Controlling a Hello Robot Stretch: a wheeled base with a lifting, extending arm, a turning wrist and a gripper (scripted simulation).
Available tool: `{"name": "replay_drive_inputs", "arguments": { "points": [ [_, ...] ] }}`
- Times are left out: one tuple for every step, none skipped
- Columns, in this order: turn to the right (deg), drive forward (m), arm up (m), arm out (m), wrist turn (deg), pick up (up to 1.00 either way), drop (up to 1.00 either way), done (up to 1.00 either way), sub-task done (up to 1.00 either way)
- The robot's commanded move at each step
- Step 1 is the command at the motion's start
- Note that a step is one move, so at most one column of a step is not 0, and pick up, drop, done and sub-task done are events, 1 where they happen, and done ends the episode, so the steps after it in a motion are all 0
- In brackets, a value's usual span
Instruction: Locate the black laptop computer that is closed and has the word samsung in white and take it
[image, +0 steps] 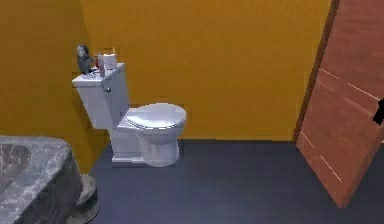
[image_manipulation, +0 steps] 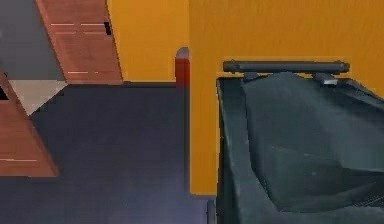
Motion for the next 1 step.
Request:
{"name": "replay_drive_inputs", "arguments": {
  "points": [
    [45.0,0.0,0.0,0.0,0.0,0.0,0.0,0.0,0.0]
  ]
}}
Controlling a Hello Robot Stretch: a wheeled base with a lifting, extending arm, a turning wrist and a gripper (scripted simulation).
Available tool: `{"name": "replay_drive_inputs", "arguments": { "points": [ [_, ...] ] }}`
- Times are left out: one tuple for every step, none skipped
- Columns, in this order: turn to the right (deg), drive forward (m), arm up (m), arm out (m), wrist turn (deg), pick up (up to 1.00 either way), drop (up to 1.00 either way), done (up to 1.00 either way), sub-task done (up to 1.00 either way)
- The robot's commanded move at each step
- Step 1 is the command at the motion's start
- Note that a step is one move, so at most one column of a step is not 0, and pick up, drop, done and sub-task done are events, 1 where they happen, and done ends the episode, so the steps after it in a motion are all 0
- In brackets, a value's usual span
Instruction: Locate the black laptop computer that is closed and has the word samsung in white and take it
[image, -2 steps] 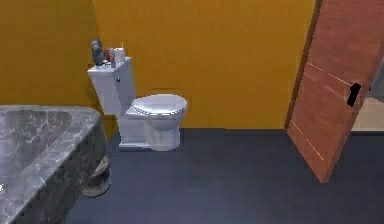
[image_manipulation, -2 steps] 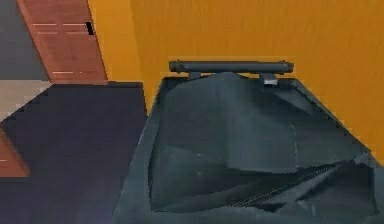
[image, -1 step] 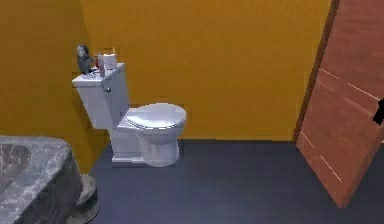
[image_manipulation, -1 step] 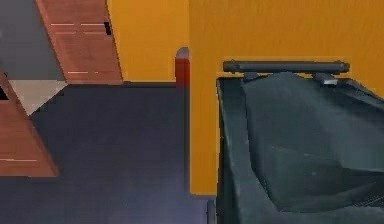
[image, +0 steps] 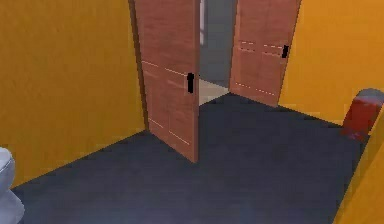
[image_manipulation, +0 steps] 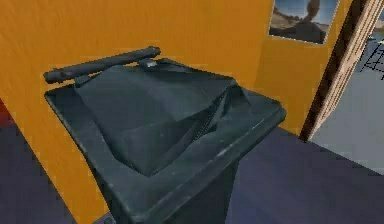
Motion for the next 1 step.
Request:
{"name": "replay_drive_inputs", "arguments": {
  "points": [
    [18.0,0.0,0.0,0.0,0.0,0.0,0.0,0.0,0.0]
  ]
}}
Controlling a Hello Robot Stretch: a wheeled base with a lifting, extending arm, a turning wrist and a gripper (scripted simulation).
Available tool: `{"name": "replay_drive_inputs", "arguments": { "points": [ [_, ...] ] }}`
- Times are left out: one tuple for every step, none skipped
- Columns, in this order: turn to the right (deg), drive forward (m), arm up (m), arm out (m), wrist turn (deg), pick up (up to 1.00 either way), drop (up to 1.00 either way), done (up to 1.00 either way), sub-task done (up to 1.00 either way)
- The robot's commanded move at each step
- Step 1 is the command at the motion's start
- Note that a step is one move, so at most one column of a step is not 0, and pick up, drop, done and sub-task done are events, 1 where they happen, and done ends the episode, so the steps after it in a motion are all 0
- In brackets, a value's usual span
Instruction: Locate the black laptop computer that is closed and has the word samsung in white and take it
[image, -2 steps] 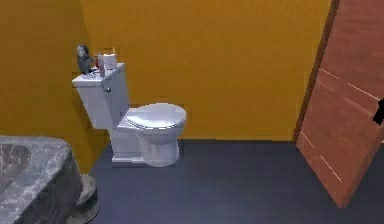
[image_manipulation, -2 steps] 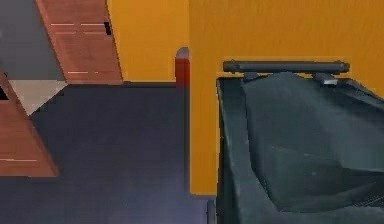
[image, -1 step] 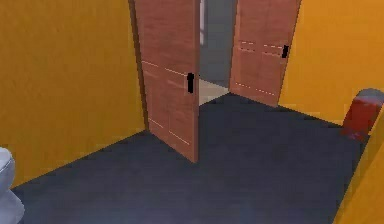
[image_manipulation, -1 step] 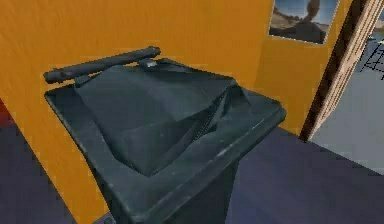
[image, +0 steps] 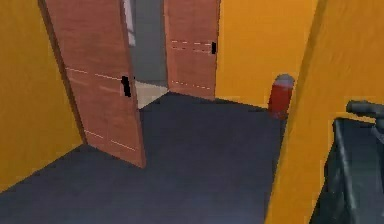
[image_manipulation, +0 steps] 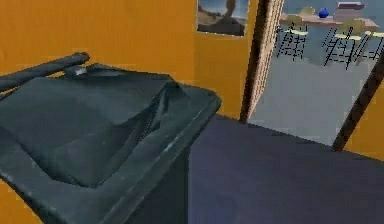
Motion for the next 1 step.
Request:
{"name": "replay_drive_inputs", "arguments": {
  "points": [
    [0.0,1.0,0.0,0.0,0.0,0.0,0.0,0.0,0.0]
  ]
}}
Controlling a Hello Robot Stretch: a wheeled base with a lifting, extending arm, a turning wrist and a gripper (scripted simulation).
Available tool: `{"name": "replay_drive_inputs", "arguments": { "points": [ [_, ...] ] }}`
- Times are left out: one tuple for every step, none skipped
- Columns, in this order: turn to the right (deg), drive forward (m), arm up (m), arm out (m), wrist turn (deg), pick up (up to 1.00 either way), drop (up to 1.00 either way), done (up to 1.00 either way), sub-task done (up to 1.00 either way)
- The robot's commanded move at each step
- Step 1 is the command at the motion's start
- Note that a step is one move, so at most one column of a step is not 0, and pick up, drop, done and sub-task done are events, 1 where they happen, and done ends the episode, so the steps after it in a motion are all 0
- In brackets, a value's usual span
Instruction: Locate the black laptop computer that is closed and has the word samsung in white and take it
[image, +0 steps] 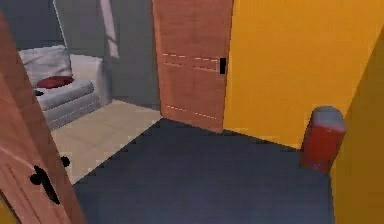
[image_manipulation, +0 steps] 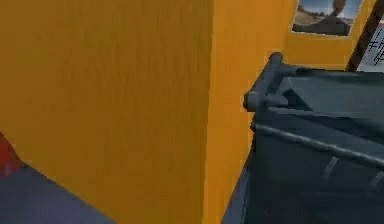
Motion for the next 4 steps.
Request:
{"name": "replay_drive_inputs", "arguments": {
  "points": [
    [0.0,1.0,0.0,0.0,0.0,0.0,0.0,0.0,0.0],
    [-45.0,0.0,0.0,0.0,0.0,0.0,0.0,0.0,0.0],
    [-15.0,0.0,0.0,0.0,0.0,0.0,0.0,0.0,0.0],
    [0.0,0.5,0.0,0.0,0.0,0.0,0.0,0.0,0.0]
  ]
}}
